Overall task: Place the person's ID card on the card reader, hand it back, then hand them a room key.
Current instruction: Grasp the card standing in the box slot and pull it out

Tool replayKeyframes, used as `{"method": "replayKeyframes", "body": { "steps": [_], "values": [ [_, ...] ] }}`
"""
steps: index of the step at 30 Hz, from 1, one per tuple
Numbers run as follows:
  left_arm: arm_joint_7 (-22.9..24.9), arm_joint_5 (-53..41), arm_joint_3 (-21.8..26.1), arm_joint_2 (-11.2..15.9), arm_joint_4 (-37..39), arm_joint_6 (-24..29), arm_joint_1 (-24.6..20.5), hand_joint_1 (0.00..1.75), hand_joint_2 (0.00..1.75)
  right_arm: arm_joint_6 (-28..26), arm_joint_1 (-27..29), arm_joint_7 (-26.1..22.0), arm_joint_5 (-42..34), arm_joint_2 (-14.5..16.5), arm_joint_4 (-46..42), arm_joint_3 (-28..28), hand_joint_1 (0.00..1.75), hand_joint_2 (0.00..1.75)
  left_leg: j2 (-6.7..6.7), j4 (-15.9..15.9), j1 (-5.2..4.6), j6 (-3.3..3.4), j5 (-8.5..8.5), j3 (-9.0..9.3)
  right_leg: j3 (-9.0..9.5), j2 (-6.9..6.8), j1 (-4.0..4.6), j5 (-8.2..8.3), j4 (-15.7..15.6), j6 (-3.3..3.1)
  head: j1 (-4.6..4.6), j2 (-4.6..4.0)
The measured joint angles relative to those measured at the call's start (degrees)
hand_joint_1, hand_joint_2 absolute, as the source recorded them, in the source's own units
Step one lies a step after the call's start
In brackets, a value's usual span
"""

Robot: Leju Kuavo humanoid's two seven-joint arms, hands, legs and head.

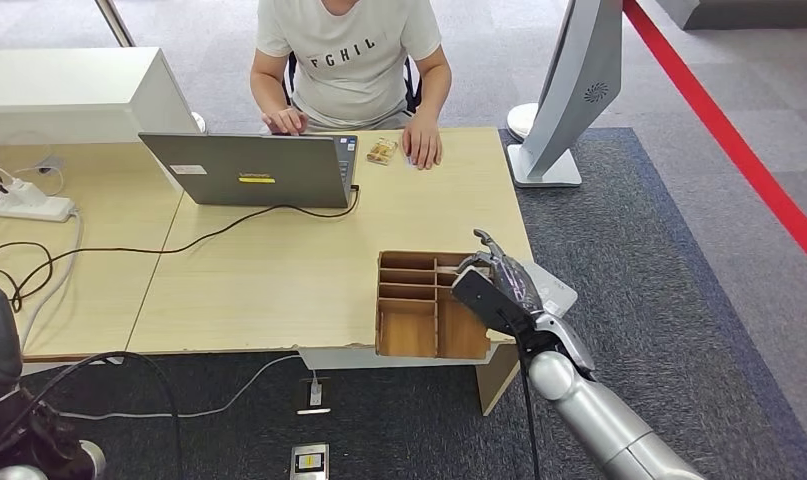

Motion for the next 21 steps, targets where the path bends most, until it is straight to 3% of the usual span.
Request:
{"method": "replayKeyframes", "body": {
  "steps": [21],
  "values": [
    [-1.1,0.7,0.0,0.0,0.0,0.0,0.0,0.00,1.75,-0.2,-0.6,-2.0,-0.9,0.4,0.8,0.0,1.75,1.75,0.00,0.0,0.00,0.00,0.00,0.00,0.00,0.00,0.00,0.00,0.0,0.00,0.00,0.00]
  ]
}}
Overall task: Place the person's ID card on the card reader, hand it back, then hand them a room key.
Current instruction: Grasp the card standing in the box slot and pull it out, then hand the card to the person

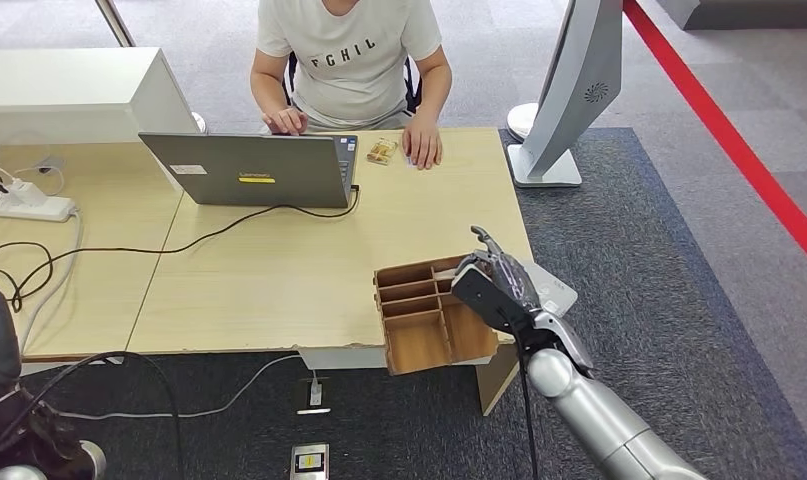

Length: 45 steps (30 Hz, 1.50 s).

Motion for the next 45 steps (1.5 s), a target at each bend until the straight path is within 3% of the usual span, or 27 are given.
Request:
{"method": "replayKeyframes", "body": {
  "steps": [20,31,45],
  "values": [
    [-0.8,0.1,0.0,-0.5,0.1,0.0,-0.1,0.00,1.75,-5.7,-4.7,-2.8,0.3,0.7,-1.4,-1.0,1.75,1.75,0.01,0.0,0.00,0.00,0.00,0.01,-0.01,0.00,0.00,0.00,0.0,0.00,-0.01,0.00],
    [-0.7,-0.2,0.0,-1.1,0.1,0.0,-0.1,0.00,1.75,-5.7,-7.5,-3.0,1.2,1.1,-3.8,-2.1,1.75,1.75,0.01,0.0,0.00,0.00,0.00,0.01,0.00,0.00,0.00,0.01,0.0,0.00,0.00,0.00],
    [-2.6,2.9,-1.0,-1.4,1.4,0.0,-2.3,0.00,1.75,-8.2,-20.0,-3.3,1.6,4.5,3.5,-1.6,1.75,1.75,0.02,0.0,0.00,0.00,0.01,0.01,-0.01,0.01,0.00,0.01,0.0,0.00,-0.01,0.00]
  ]
}}
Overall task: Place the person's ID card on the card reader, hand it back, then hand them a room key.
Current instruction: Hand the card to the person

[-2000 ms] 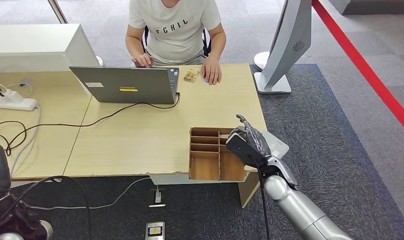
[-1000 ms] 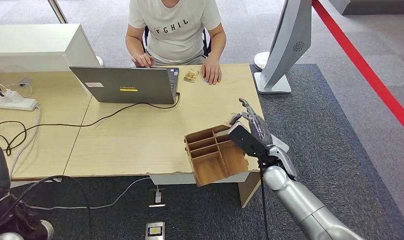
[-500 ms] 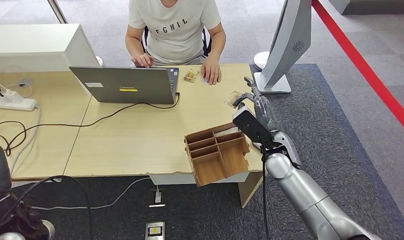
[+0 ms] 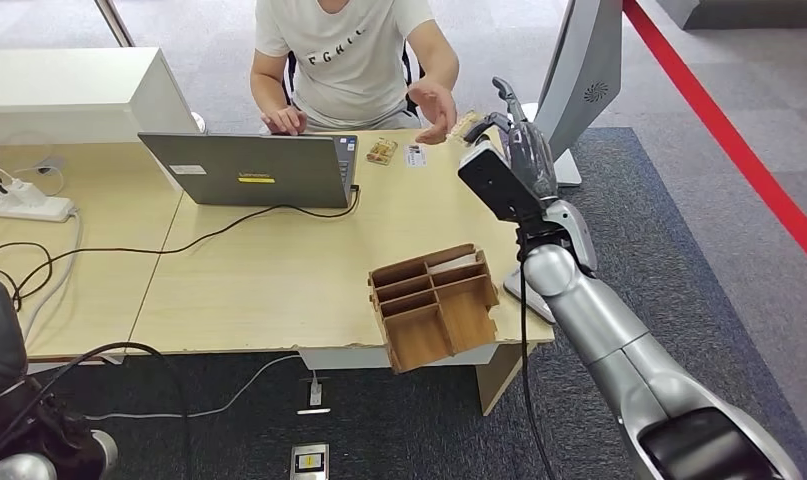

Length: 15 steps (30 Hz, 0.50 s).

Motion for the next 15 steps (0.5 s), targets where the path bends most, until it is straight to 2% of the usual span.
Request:
{"method": "replayKeyframes", "body": {
  "steps": [9,15],
  "values": [
    [-2.2,2.0,-1.2,0.0,1.9,0.0,-1.4,0.00,1.75,-1.5,-5.0,-0.7,0.7,3.5,9.6,0.9,1.75,1.75,-0.01,0.0,0.00,0.00,0.00,-0.03,-0.02,0.01,0.01,0.00,0.0,0.00,-0.01,0.00],
    [-2.4,2.2,-1.2,-0.1,2.0,0.0,-1.4,0.00,1.75,-1.9,-5.8,-0.7,0.9,4.6,11.6,1.1,1.75,1.75,-0.01,0.0,0.01,0.00,0.00,-0.03,-0.02,0.00,0.01,-0.01,0.0,-0.01,-0.01,0.00]
  ]
}}
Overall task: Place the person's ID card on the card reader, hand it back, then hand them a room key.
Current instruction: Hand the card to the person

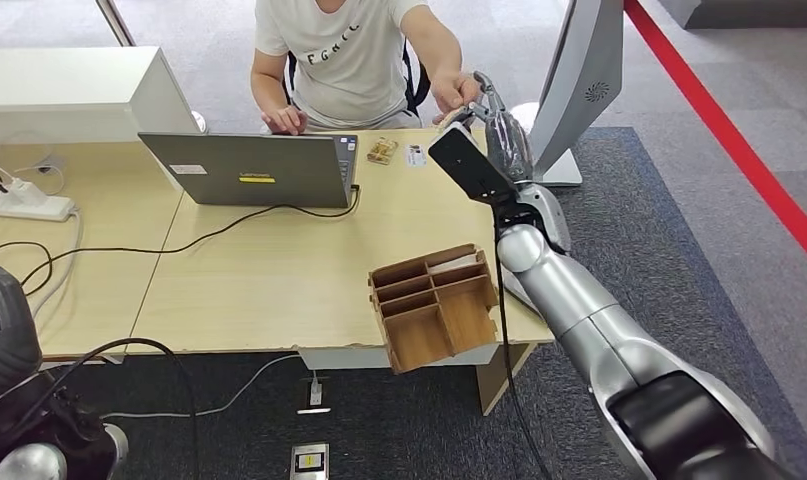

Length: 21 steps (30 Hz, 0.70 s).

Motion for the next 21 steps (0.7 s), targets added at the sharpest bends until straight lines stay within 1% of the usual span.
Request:
{"method": "replayKeyframes", "body": {
  "steps": [4,12,13,16,17,21],
  "values": [
    [-0.1,1.0,-0.1,0.0,0.0,0.0,0.3,0.00,1.75,-1.5,-1.6,0.0,0.3,3.1,6.1,0.6,1.75,1.75,0.00,0.0,0.00,0.00,0.00,0.00,0.00,-0.01,0.00,0.00,0.0,0.00,0.01,0.00],
    [-0.1,2.2,-0.2,0.1,0.2,0.0,0.1,0.00,1.75,-2.7,-1.7,1.7,0.7,3.9,9.0,0.8,1.75,1.75,0.00,0.0,0.00,0.00,0.00,0.00,0.00,-0.01,0.00,0.00,0.0,0.00,0.01,0.00],
    [-0.1,2.2,-0.3,0.1,0.3,0.0,0.0,0.00,1.75,-2.8,-1.7,1.9,0.7,3.9,9.1,0.8,1.34,1.75,0.00,0.0,0.00,0.00,0.00,0.00,0.00,-0.01,0.00,0.00,0.0,0.00,0.01,0.00],
    [0.1,2.3,-0.3,0.2,0.4,0.0,-0.1,0.00,1.75,-3.4,-1.7,2.2,0.9,3.9,9.6,0.9,0.03,1.75,0.00,0.0,0.00,0.00,0.00,0.01,-0.02,-0.01,0.00,0.00,0.0,0.00,0.01,0.00],
    [0.1,2.4,-0.3,0.2,0.5,0.0,-0.1,0.00,1.75,-3.7,-1.7,2.3,1.0,3.9,9.7,0.9,0.00,1.75,0.00,0.0,0.00,0.00,0.00,0.01,-0.03,-0.01,0.00,0.00,0.0,0.00,0.01,0.00],
    [0.3,2.7,-0.4,0.4,0.6,0.0,-0.6,0.00,1.75,-5.1,-1.7,3.4,1.9,3.7,9.8,1.0,0.00,1.75,0.00,0.0,0.00,0.00,0.00,0.01,-0.03,0.00,0.00,0.00,0.0,0.00,0.01,0.00]
  ]
}}
